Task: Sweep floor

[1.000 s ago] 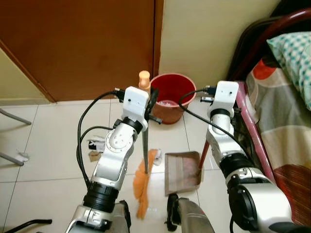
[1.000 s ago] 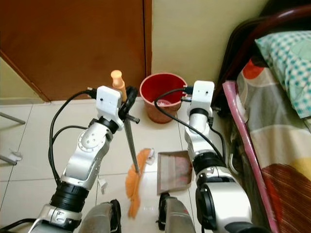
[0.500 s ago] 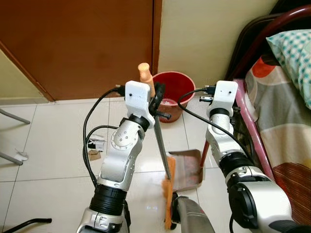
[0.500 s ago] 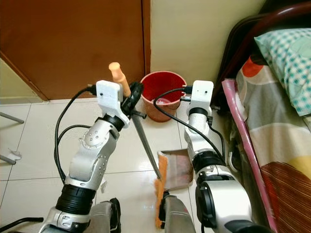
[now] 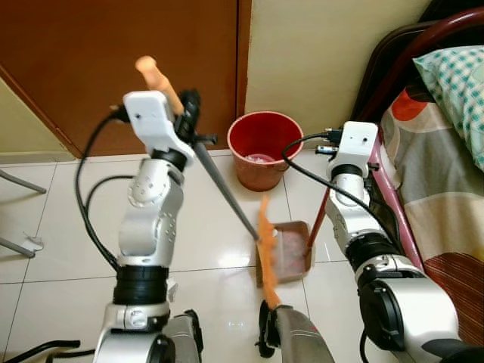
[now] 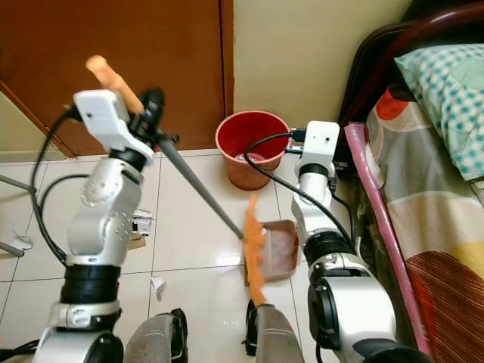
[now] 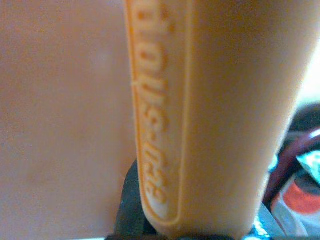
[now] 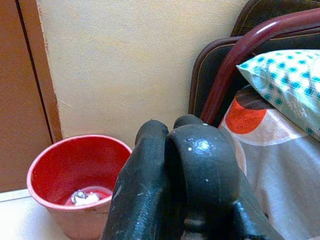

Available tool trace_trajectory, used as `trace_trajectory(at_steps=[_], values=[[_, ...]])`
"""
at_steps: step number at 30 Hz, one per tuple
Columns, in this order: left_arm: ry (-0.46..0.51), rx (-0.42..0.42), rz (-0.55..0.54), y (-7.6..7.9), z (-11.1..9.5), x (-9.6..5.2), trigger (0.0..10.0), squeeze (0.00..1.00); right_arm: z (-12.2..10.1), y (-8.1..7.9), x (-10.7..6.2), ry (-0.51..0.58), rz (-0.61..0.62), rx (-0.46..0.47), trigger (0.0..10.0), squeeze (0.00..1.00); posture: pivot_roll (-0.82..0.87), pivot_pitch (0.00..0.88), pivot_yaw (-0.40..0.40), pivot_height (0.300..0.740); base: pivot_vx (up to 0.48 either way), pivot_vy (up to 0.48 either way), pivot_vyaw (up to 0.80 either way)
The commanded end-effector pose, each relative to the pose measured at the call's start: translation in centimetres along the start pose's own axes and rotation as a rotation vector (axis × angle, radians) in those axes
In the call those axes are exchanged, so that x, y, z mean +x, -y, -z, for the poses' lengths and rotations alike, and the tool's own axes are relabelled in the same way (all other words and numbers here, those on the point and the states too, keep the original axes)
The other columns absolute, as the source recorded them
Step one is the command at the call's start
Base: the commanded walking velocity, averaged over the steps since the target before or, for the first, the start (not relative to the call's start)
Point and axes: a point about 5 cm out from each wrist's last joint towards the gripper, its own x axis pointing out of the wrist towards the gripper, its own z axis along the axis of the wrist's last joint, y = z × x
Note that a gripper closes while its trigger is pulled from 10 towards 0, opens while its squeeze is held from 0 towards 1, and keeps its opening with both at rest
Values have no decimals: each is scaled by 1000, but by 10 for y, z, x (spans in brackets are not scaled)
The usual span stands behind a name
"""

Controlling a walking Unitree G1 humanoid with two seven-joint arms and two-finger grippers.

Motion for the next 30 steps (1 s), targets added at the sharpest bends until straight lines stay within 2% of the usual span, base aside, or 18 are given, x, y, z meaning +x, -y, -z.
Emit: trace_trajectory(at_steps=[1, 3, 10, 13, 14, 16, 18, 21, 24, 27, 29, 30], values=[[111, -21, 10, 3, -24, 4, 10000, 0, 0, 2, 2, -8, -8, -18, 10000, 0, 64, 213, -40, 740, 0, 0, 0], [140, 30, 6, -2, -33, 6, 10000, 0, 0, 4, 3, -14, -21, -36, 10000, 0, 66, 205, -43, 740, 0, 0, 0], [121, 76, -7, -12, -31, 0, 10000, 0, 1, 12, 3, -5, -28, -60, 10000, 0, 59, 190, -45, 740, 0, 0, 0], [109, 114, -22, -23, -31, -6, 10000, 0, 4, 29, 4, -2, -11, -89, 10000, 0, 54, 186, -47, 740, 0, 0, 0], [109, 114, -22, -23, -31, -6, 10000, 0, 4, 29, 4, -2, -11, -89, 10000, 0, 54, 186, -47, 740, 0, 0, 0], [122, 142, -36, -31, -40, -5, 10000, 0, 8, 41, 4, -10, -1, -110, 10000, 0, 54, 186, -48, 740, 0, 0, 0], [129, 145, -41, -35, -44, -5, 10000, 0, 10, 43, 3, -16, -3, -114, 10000, 0, 54, 186, -48, 740, 0, 0, 0], [137, 193, -45, -42, -49, -6, 10000, 0, 11, 45, 2, -19, -9, -120, 10000, 0, 55, 184, -48, 740, 0, 0, 0], [112, 246, -55, -51, -43, -13, 10000, 0, 13, 44, 1, -20, -38, -119, 10000, 0, 58, 184, -47, 740, 0, 0, 0], [69, 316, -49, -58, -29, -26, 10000, 0, 16, 44, -3, -19, -79, -112, 10000, 0, 55, 178, -45, 740, 0, 0, 0], [56, 325, -51, -59, -25, -29, 10000, 0, 16, 45, -4, -15, -82, -115, 10000, 0, 53, 174, -44, 740, 0, 0, 0], [26, 330, -58, -59, -15, -36, 10000, 0, 17, 47, -7, -8, -89, -113, 10000, 0, 50, 168, -42, 740, 0, 0, 0]])
